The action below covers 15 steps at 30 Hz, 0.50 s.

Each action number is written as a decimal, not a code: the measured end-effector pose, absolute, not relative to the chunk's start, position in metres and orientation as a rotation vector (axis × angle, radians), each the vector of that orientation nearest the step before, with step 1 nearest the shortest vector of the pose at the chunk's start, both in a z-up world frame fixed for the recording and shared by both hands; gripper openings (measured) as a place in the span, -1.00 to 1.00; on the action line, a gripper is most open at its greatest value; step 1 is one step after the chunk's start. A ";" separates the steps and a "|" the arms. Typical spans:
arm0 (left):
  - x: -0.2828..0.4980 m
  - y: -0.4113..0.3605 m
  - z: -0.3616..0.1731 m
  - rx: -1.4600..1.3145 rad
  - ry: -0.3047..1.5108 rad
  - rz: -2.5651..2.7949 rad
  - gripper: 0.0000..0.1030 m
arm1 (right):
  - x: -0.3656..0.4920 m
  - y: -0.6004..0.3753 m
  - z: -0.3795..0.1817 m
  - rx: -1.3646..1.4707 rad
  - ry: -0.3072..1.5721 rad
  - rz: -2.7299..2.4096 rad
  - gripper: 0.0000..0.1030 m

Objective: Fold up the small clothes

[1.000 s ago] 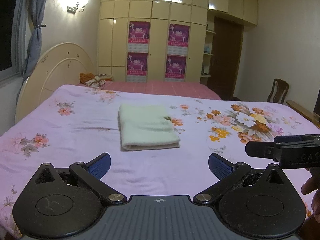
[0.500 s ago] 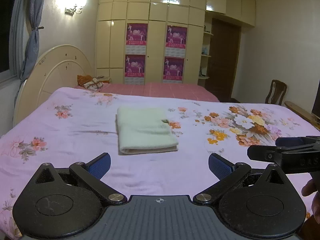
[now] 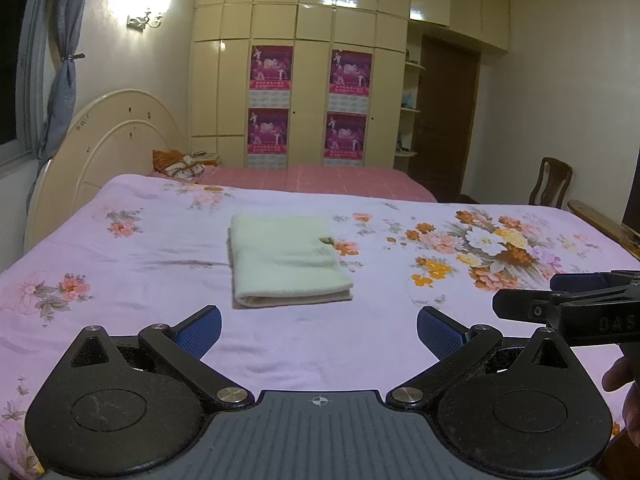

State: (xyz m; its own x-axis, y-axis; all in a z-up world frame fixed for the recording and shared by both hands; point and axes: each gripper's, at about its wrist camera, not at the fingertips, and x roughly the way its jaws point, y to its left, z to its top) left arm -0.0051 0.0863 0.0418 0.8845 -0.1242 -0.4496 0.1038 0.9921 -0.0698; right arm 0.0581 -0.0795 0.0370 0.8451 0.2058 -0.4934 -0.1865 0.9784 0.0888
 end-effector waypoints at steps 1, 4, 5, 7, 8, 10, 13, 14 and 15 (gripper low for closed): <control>-0.005 0.086 0.042 -0.045 0.470 -0.120 1.00 | 0.058 -0.079 0.037 0.039 0.525 0.206 0.98; -0.005 0.087 0.042 -0.044 0.470 -0.122 1.00 | 0.057 -0.079 0.037 0.040 0.526 0.206 0.98; -0.005 0.087 0.042 -0.044 0.470 -0.123 1.00 | 0.057 -0.079 0.037 0.040 0.527 0.206 0.98; -0.005 0.087 0.042 -0.044 0.469 -0.122 1.00 | 0.057 -0.079 0.037 0.040 0.525 0.206 0.98; -0.005 0.087 0.042 -0.045 0.469 -0.121 1.00 | 0.057 -0.079 0.037 0.040 0.525 0.206 0.98; -0.005 0.088 0.041 -0.047 0.469 -0.122 1.00 | 0.057 -0.079 0.037 0.041 0.526 0.206 0.98; -0.005 0.089 0.041 -0.046 0.469 -0.122 1.00 | 0.057 -0.079 0.037 0.040 0.526 0.205 0.98; -0.005 0.089 0.041 -0.047 0.468 -0.123 1.00 | 0.057 -0.079 0.037 0.041 0.526 0.205 0.98; -0.005 0.089 0.041 -0.047 0.467 -0.123 1.00 | 0.056 -0.079 0.037 0.040 0.526 0.205 0.98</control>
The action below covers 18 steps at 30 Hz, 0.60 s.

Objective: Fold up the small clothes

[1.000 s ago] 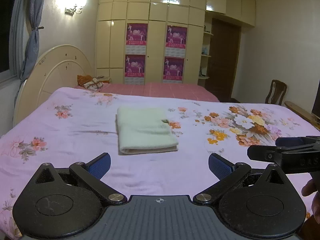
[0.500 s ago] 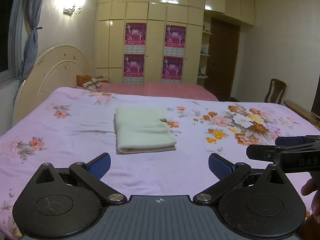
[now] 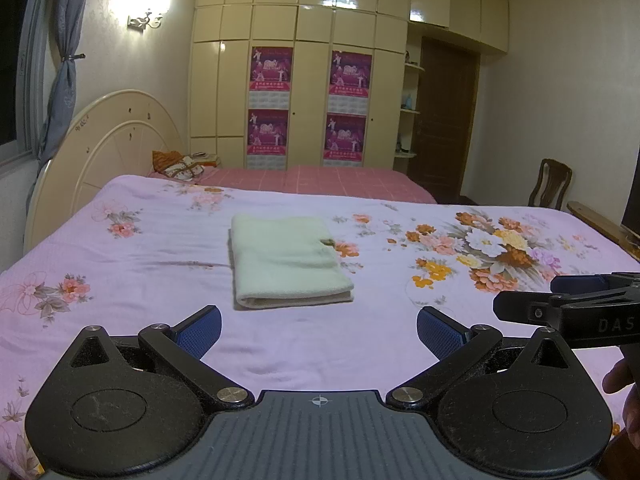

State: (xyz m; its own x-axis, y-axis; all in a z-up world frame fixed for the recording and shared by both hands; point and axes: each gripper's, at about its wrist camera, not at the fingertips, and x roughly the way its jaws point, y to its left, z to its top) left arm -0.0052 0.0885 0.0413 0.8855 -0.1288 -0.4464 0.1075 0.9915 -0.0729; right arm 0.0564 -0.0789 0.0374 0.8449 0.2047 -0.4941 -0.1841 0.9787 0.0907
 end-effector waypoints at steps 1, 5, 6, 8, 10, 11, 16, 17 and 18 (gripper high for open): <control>-0.004 0.090 0.041 -0.046 0.467 -0.124 1.00 | 0.057 -0.079 0.037 0.039 0.525 0.205 0.98; -0.003 0.091 0.041 -0.046 0.468 -0.125 1.00 | 0.057 -0.078 0.037 0.041 0.527 0.204 0.98; -0.003 0.091 0.041 -0.045 0.468 -0.126 1.00 | 0.057 -0.078 0.037 0.040 0.528 0.204 0.98; -0.002 0.092 0.042 -0.043 0.468 -0.127 1.00 | 0.057 -0.077 0.037 0.039 0.530 0.203 0.98; -0.001 0.093 0.043 -0.043 0.467 -0.129 1.00 | 0.057 -0.077 0.037 0.041 0.529 0.203 0.98; -0.001 0.093 0.043 -0.041 0.467 -0.129 1.00 | 0.057 -0.077 0.037 0.040 0.529 0.203 0.98; 0.001 0.094 0.043 -0.037 0.468 -0.132 1.00 | 0.057 -0.078 0.037 0.040 0.530 0.204 0.98; 0.002 0.094 0.043 -0.037 0.470 -0.132 1.00 | 0.057 -0.078 0.036 0.041 0.531 0.204 0.98; 0.003 0.095 0.043 -0.037 0.470 -0.133 1.00 | 0.057 -0.078 0.036 0.040 0.532 0.204 0.98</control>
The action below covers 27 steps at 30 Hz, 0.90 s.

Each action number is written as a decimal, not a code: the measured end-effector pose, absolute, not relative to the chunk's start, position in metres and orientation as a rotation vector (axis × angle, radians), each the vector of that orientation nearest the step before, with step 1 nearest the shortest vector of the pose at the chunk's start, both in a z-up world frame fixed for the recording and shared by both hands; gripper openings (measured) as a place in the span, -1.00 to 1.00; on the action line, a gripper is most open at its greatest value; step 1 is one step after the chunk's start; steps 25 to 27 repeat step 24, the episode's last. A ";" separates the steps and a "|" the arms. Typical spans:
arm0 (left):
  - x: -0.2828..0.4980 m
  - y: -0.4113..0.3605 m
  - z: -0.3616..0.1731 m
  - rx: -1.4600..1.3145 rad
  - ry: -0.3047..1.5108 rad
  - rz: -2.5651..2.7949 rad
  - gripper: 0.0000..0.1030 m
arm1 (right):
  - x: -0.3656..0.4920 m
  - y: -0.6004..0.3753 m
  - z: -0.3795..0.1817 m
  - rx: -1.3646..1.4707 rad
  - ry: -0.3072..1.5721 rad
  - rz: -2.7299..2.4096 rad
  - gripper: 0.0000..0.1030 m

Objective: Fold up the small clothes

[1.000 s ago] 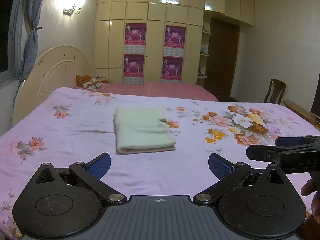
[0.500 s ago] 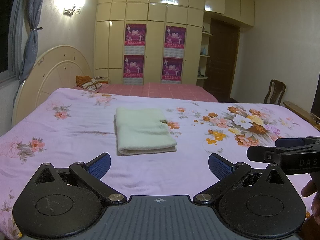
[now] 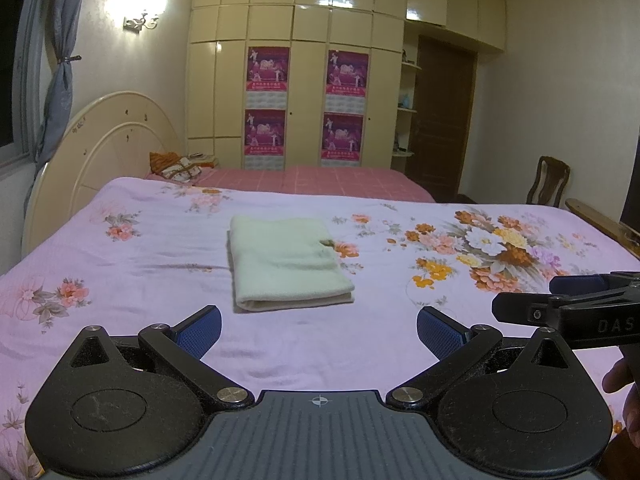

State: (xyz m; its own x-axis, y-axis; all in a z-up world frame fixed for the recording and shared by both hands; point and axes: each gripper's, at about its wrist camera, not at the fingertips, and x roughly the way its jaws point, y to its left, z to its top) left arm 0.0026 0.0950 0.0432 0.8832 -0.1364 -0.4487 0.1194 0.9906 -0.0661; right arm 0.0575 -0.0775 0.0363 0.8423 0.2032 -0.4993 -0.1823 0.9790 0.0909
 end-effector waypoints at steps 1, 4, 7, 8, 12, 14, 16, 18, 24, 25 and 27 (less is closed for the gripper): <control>0.003 0.095 0.043 -0.037 0.469 -0.132 1.00 | 0.058 -0.076 0.036 0.040 0.533 0.202 0.98; 0.004 0.096 0.043 -0.036 0.468 -0.132 1.00 | 0.058 -0.076 0.036 0.041 0.532 0.204 0.98; 0.005 0.097 0.043 -0.037 0.466 -0.127 1.00 | 0.058 -0.076 0.036 0.041 0.533 0.203 0.98; 0.006 0.097 0.043 -0.037 0.466 -0.125 1.00 | 0.058 -0.076 0.036 0.041 0.532 0.203 0.98; 0.008 0.099 0.042 -0.039 0.464 -0.115 1.00 | 0.059 -0.075 0.036 0.040 0.534 0.202 0.98; 0.010 0.100 0.041 -0.043 0.462 -0.113 0.99 | 0.059 -0.075 0.036 0.040 0.536 0.203 0.98; 0.010 0.100 0.041 -0.044 0.459 -0.113 0.99 | 0.060 -0.074 0.035 0.040 0.535 0.202 0.98; 0.010 0.100 0.041 -0.038 0.455 -0.115 0.99 | 0.060 -0.074 0.035 0.040 0.537 0.202 0.98; 0.010 0.097 0.040 -0.029 0.452 -0.130 0.99 | 0.062 -0.074 0.035 0.040 0.538 0.203 0.98; 0.010 0.097 0.040 -0.029 0.452 -0.130 0.99 | 0.062 -0.074 0.035 0.040 0.538 0.203 0.98; 0.010 0.097 0.040 -0.029 0.452 -0.130 0.99 | 0.062 -0.074 0.035 0.040 0.538 0.203 0.98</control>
